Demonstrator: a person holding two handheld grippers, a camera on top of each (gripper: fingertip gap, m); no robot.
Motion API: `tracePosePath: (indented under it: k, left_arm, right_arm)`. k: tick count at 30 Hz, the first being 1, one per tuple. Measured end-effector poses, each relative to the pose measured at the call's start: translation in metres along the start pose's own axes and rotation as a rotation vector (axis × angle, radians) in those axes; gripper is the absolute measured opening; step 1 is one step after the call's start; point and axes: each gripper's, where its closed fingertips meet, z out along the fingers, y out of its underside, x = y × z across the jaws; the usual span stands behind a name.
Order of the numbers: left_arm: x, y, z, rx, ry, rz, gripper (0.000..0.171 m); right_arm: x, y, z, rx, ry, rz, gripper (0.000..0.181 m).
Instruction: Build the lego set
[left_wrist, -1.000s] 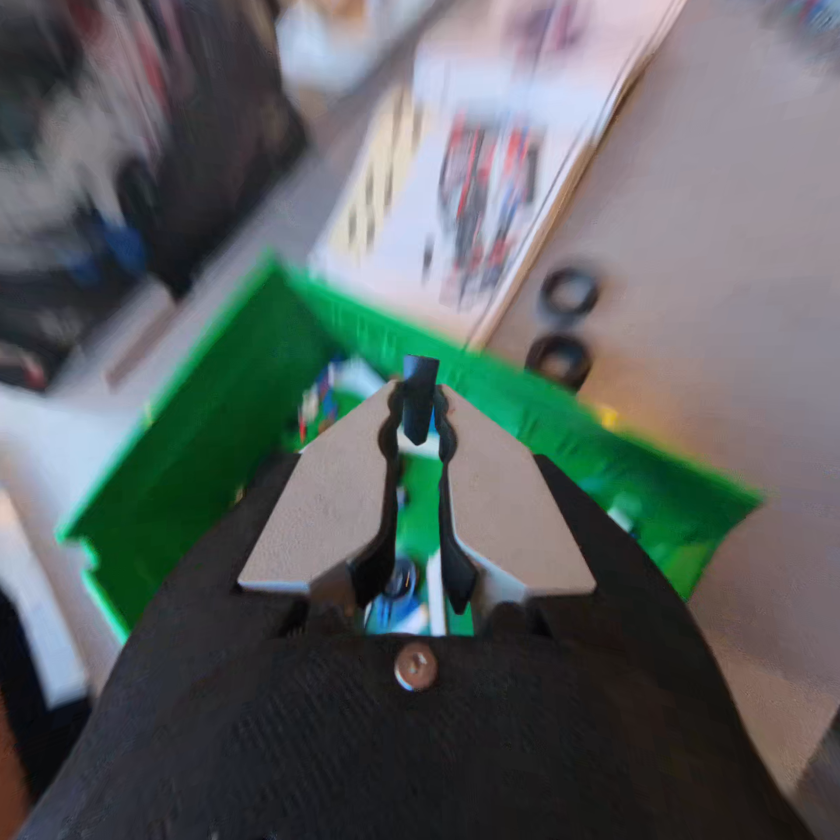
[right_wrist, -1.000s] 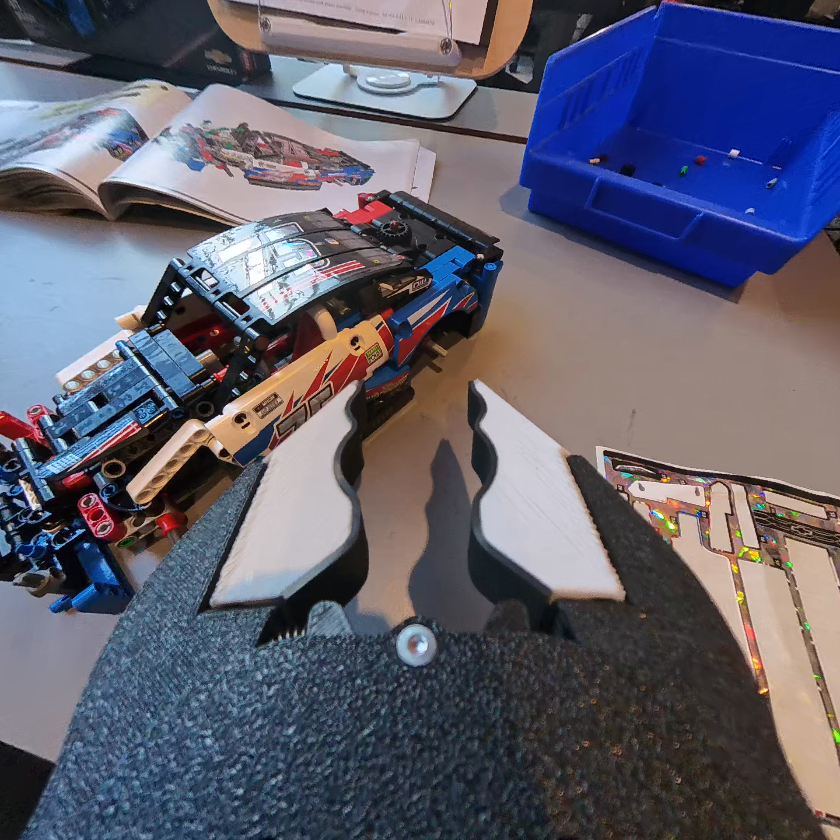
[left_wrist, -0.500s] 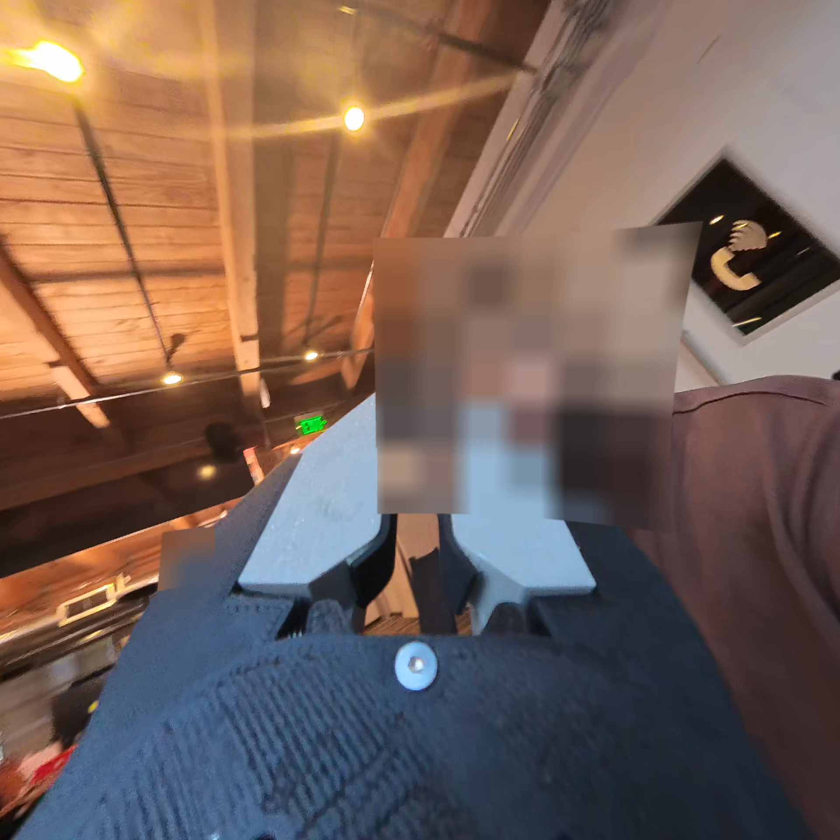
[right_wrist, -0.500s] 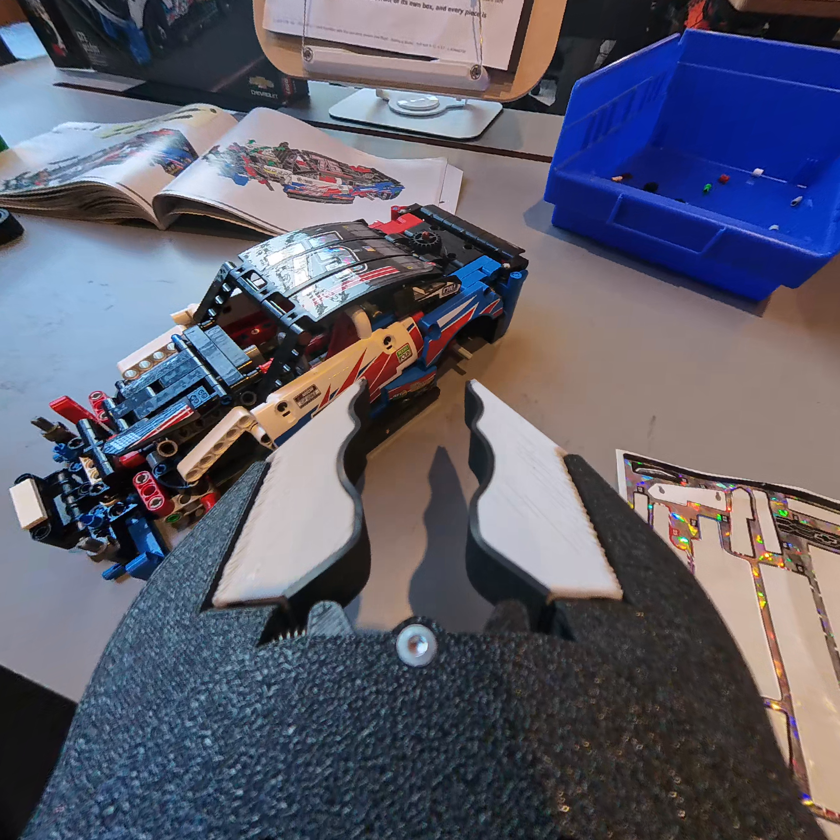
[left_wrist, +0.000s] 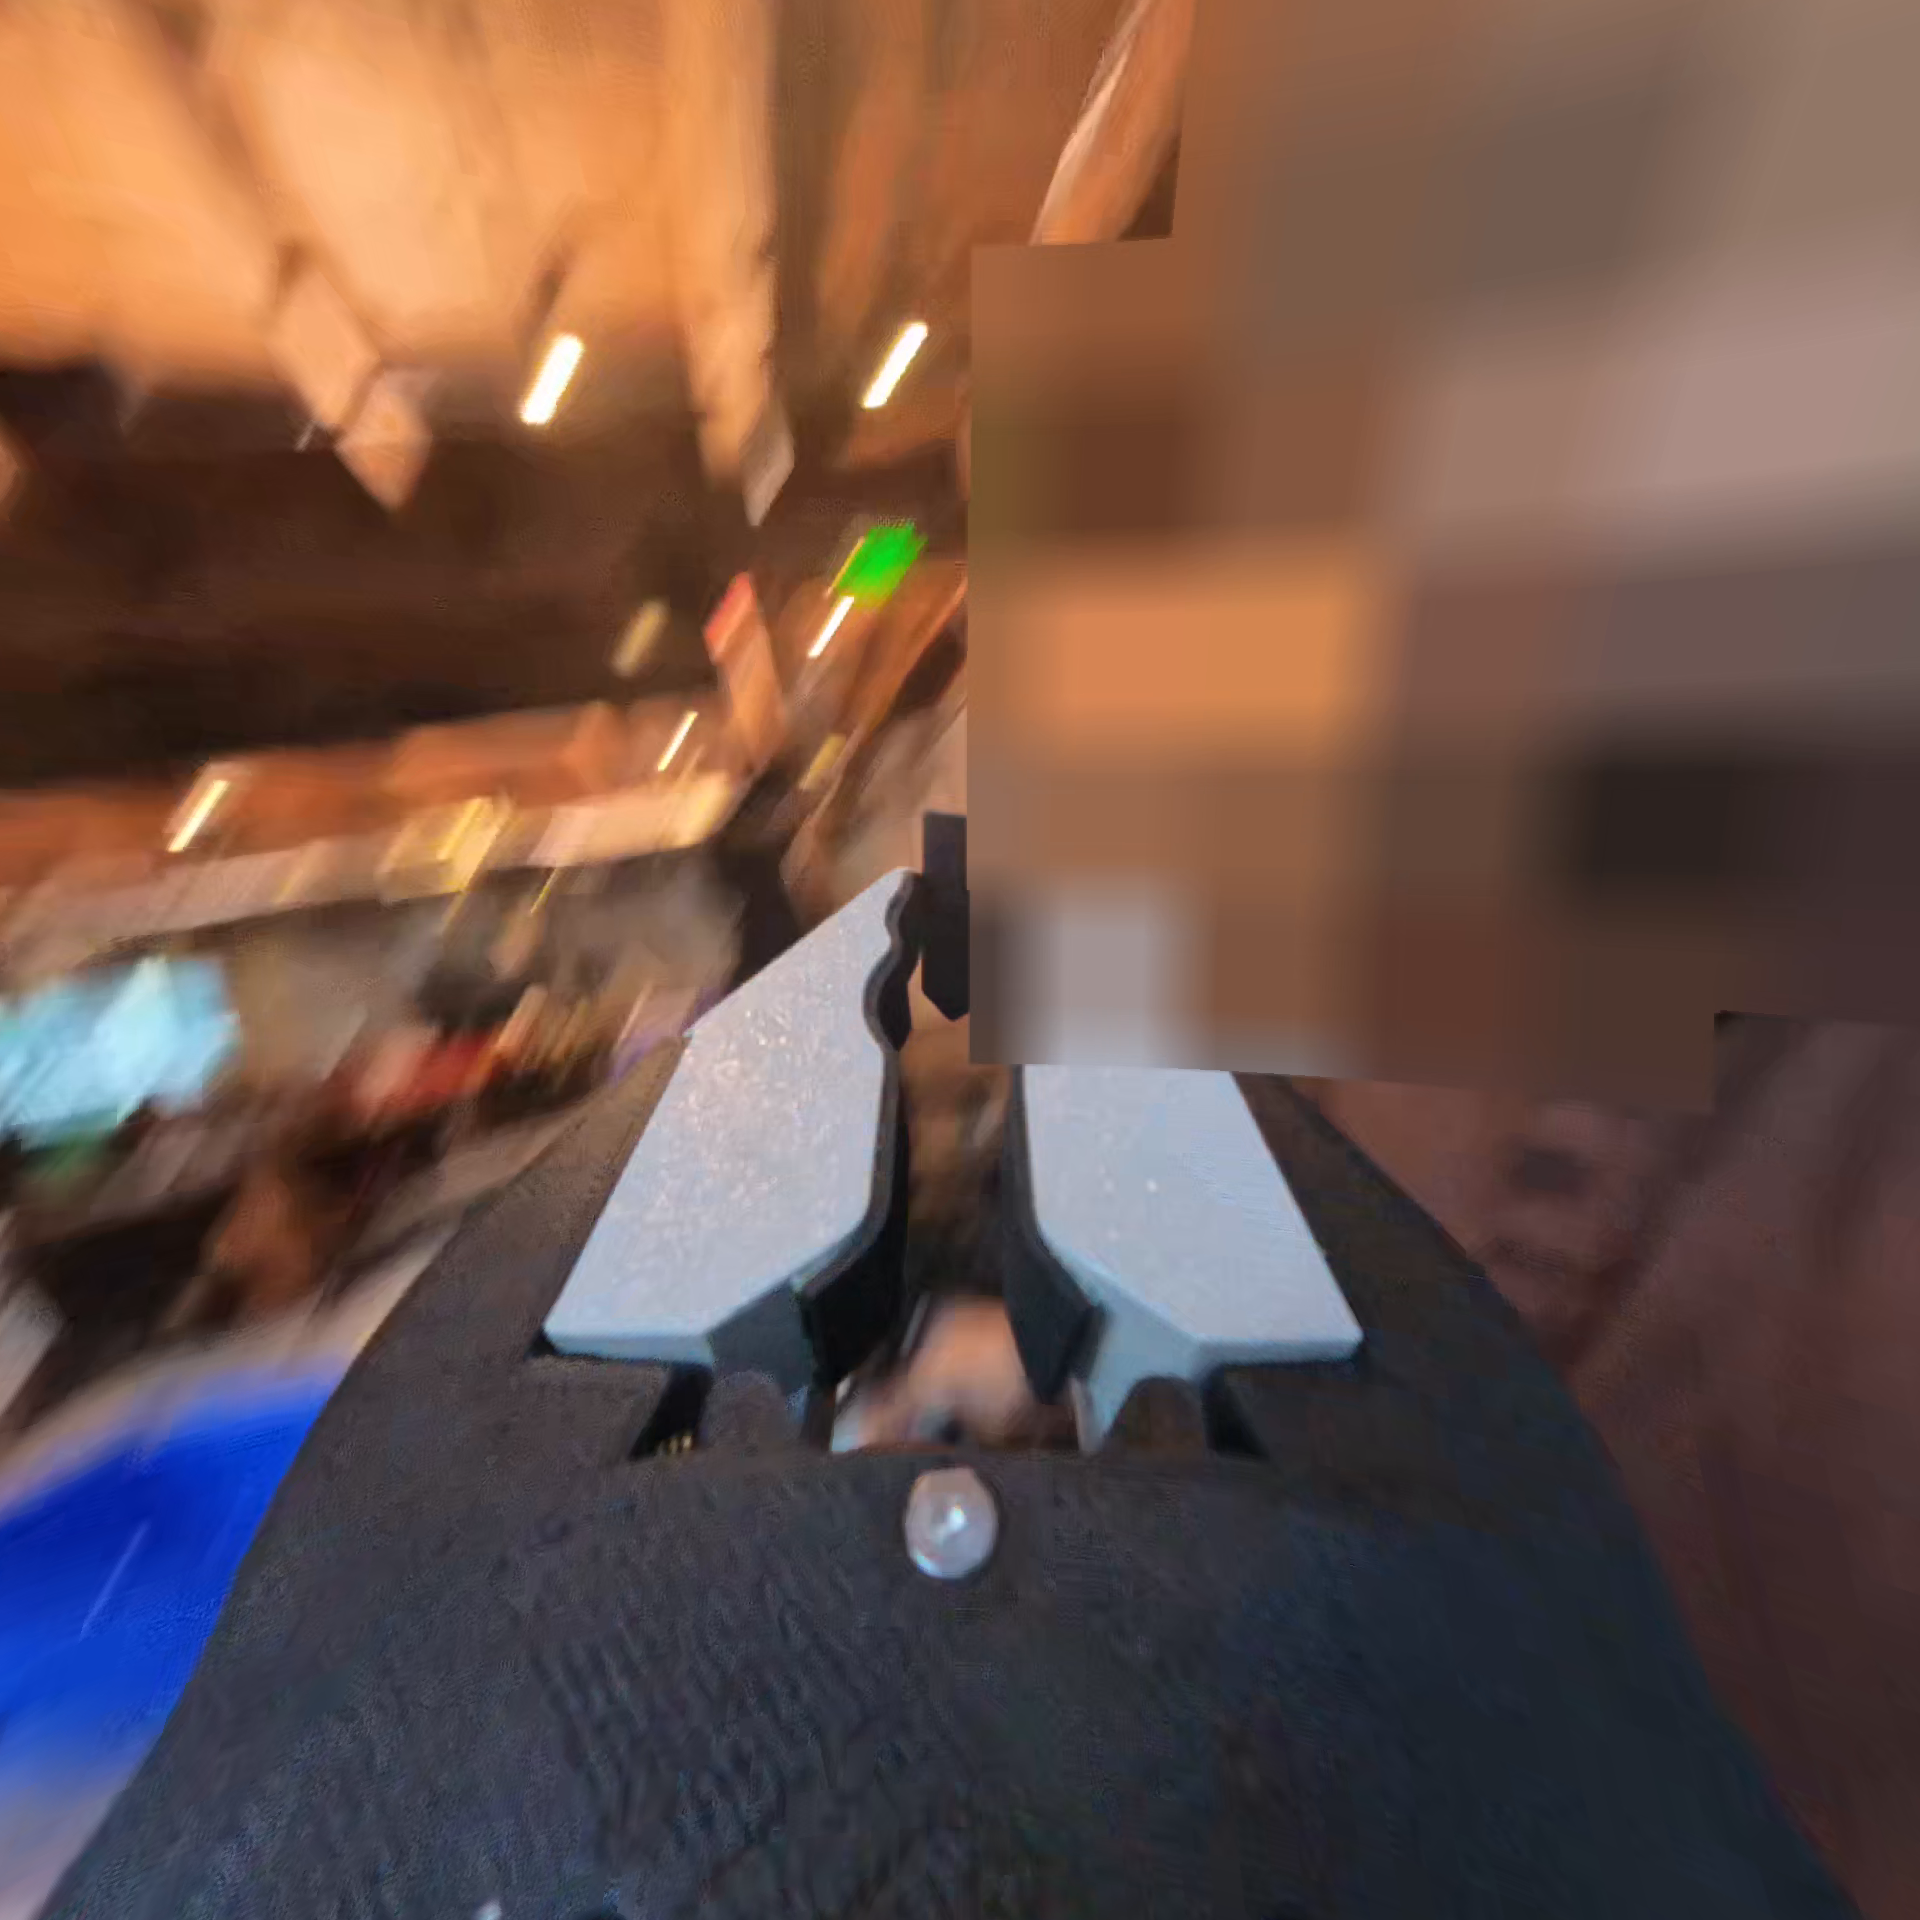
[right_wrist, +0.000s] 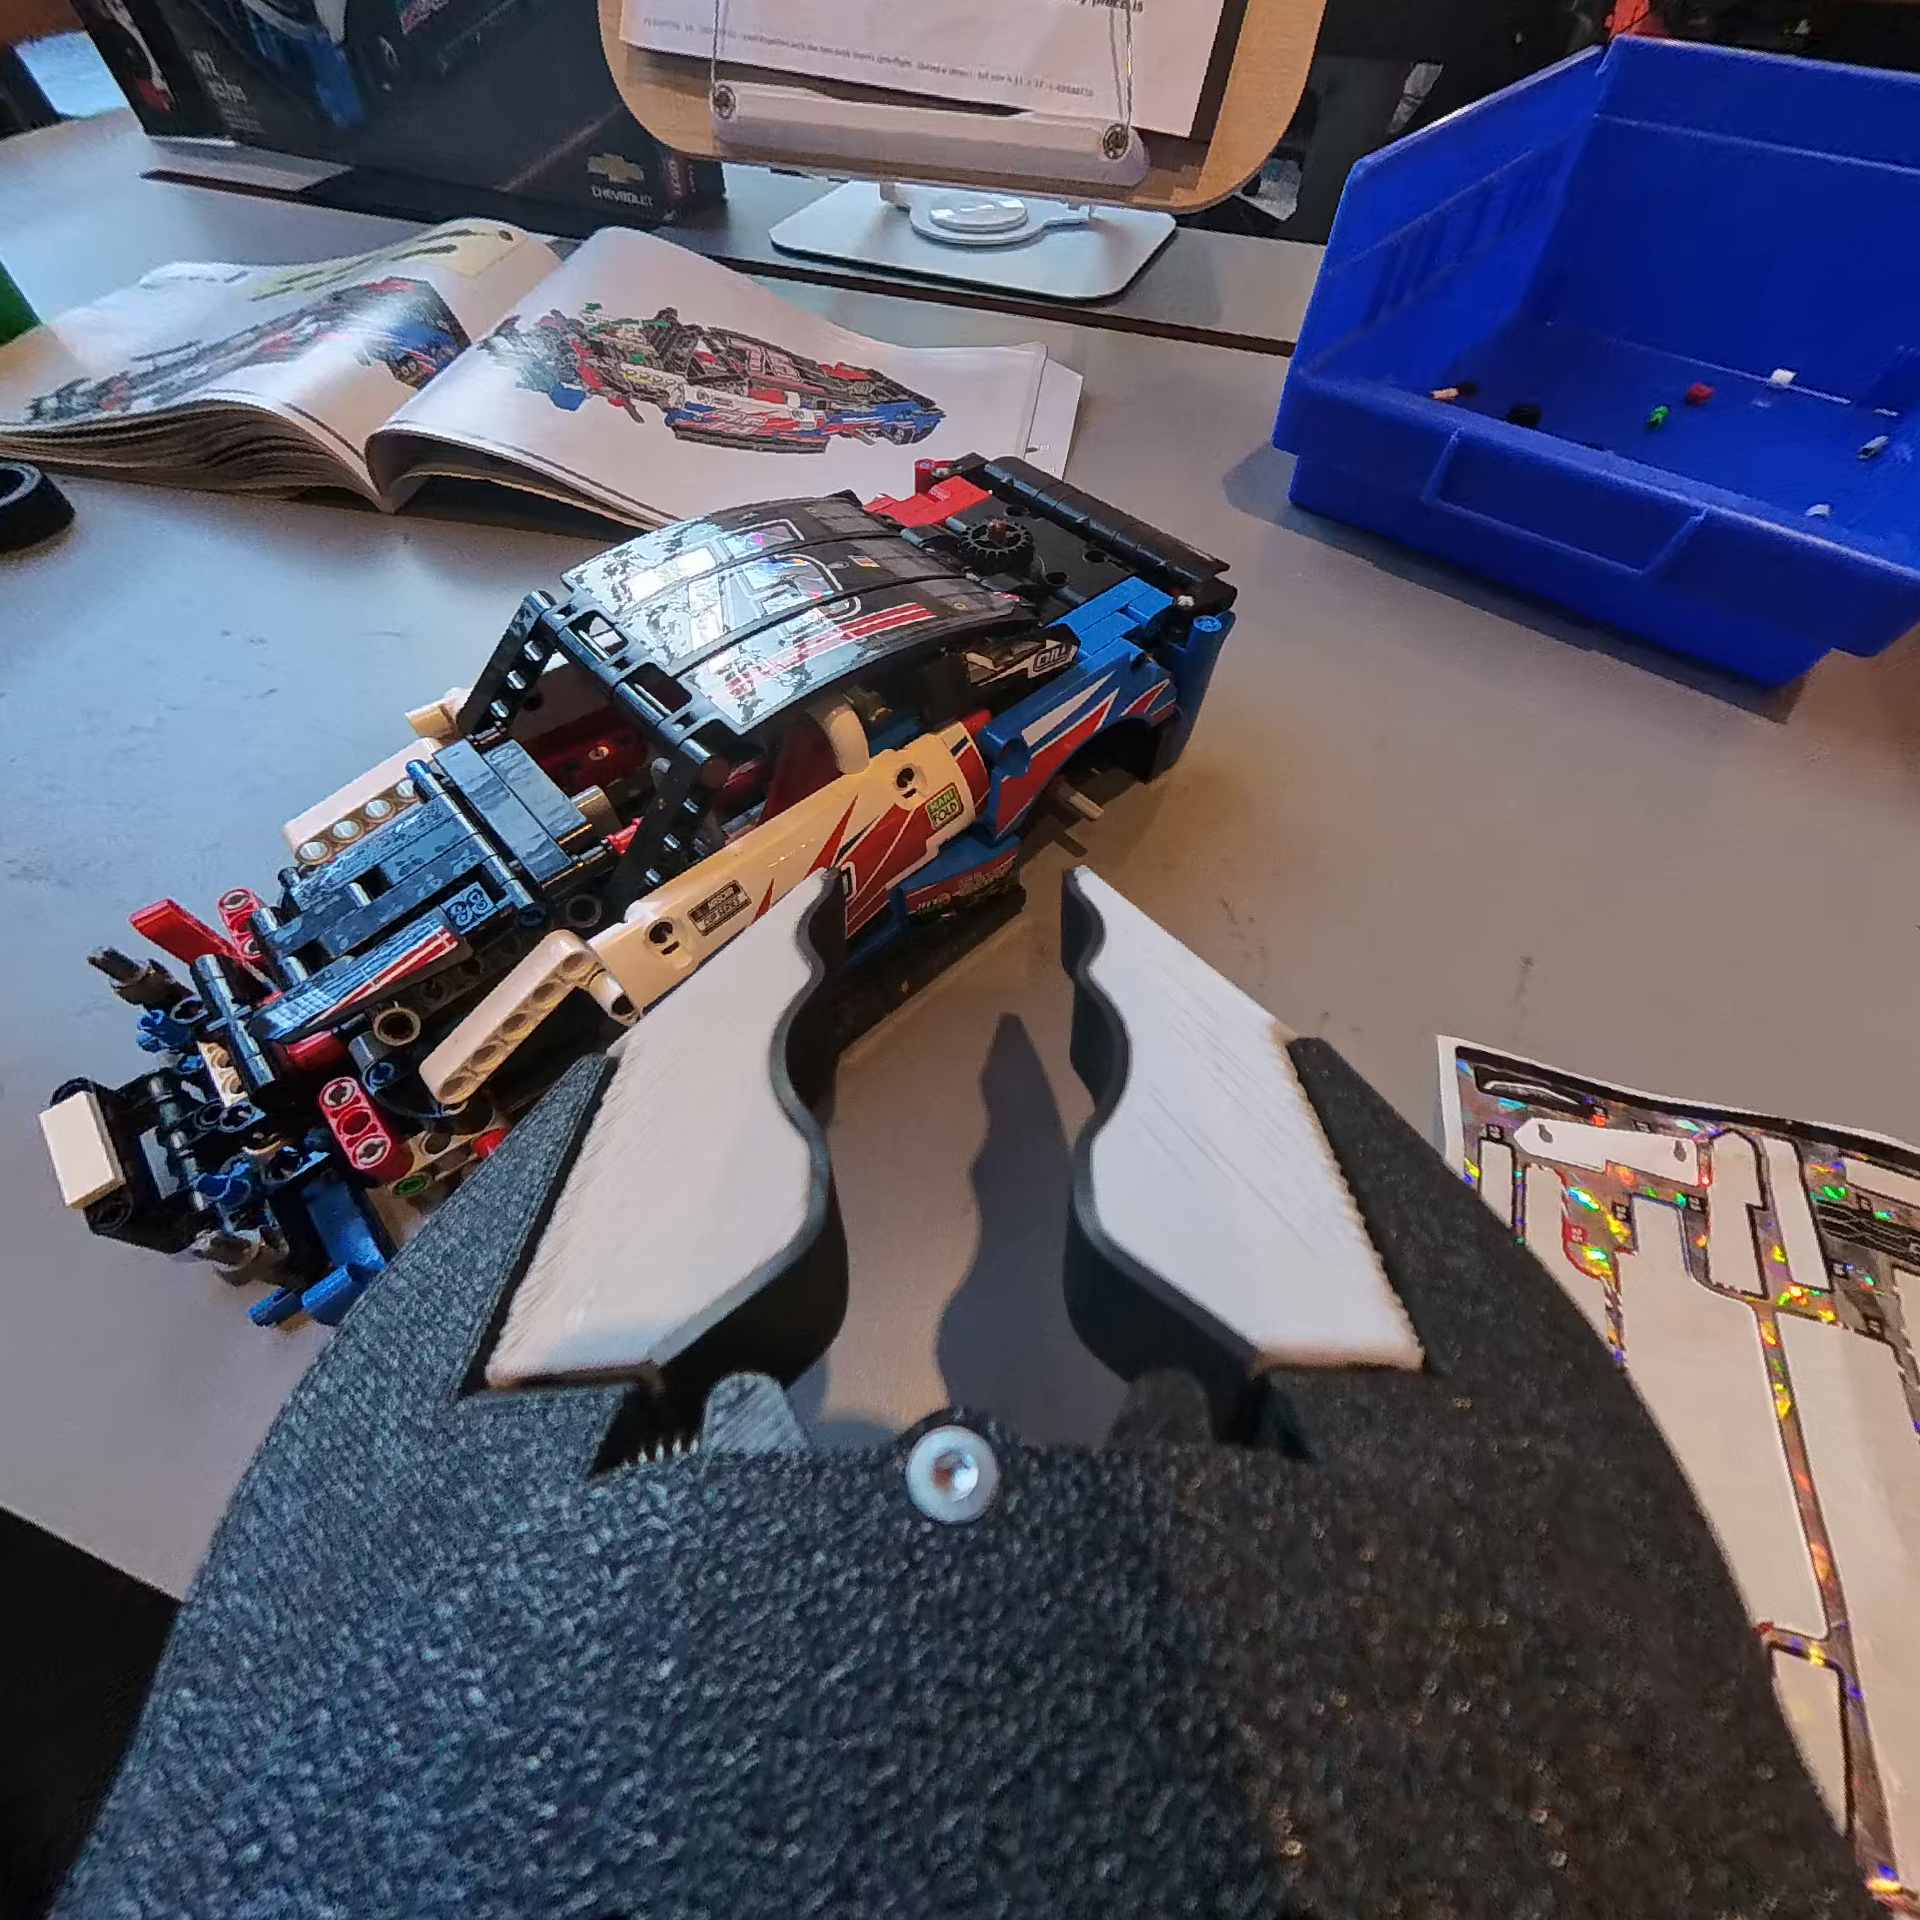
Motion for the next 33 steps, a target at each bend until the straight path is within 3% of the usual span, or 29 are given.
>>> tracePosePath:
  k: [1,3,5,6,8,10,14,19,22,25,30,33]
  left_arm:
    - [-0.026,0.045,-0.003,-0.204,-0.14,-0.051,0.01]
    - [-0.068,0.156,-0.043,-0.72,-0.432,-0.183,0.01]
    - [-0.079,0.248,-0.125,-1.28,-0.653,-0.216,0.009]
    - [-0.074,0.276,-0.153,-1.452,-0.679,-0.227,0.01]
    - [-0.059,0.317,-0.175,-1.573,-0.643,-0.344,0.01]
    - [-0.055,0.34,-0.181,-1.572,-0.65,-0.461,0.009]
    - [-0.064,0.344,-0.175,-1.488,-0.694,-0.564,0.012]
    - [-0.055,0.344,-0.163,-1.427,-0.683,-0.584,0.045]
    - [-0.047,0.336,-0.156,-1.369,-0.714,-0.602,0.054]
    - [-0.03,0.328,-0.15,-1.272,-0.739,-0.61,0.054]
    - [0.004,0.328,-0.143,-1.252,-0.665,-0.637,0.049]
    - [-0.004,0.321,-0.151,-1.27,-0.723,-0.534,0.048]
  right_arm:
    - [0.0,0.0,0.0,-0.001,-0.001,0.002,0.042]
    - [0.0,0.0,0.0,-0.002,0.0,0.004,0.042]
    - [0.0,0.0,0.001,-0.003,0.001,0.004,0.041]
    - [0.0,0.0,0.001,-0.005,0.001,0.004,0.041]
    - [0.0,0.001,0.002,-0.009,0.002,0.002,0.041]
    - [0.0,0.001,0.002,-0.01,0.004,-0.001,0.041]
    - [0.001,0.001,0.002,-0.008,0.006,0.006,0.042]
    - [0.002,0.001,0.003,-0.011,0.003,0.014,0.041]
    - [0.002,0.001,0.003,-0.007,0.005,0.009,0.041]
    - [0.002,-0.001,0.002,0.002,0.006,0.01,0.041]
    - [0.0,-0.001,0.002,0.003,-0.007,0.007,0.042]
    - [-0.002,-0.002,0.002,0.007,-0.009,0.004,0.041]
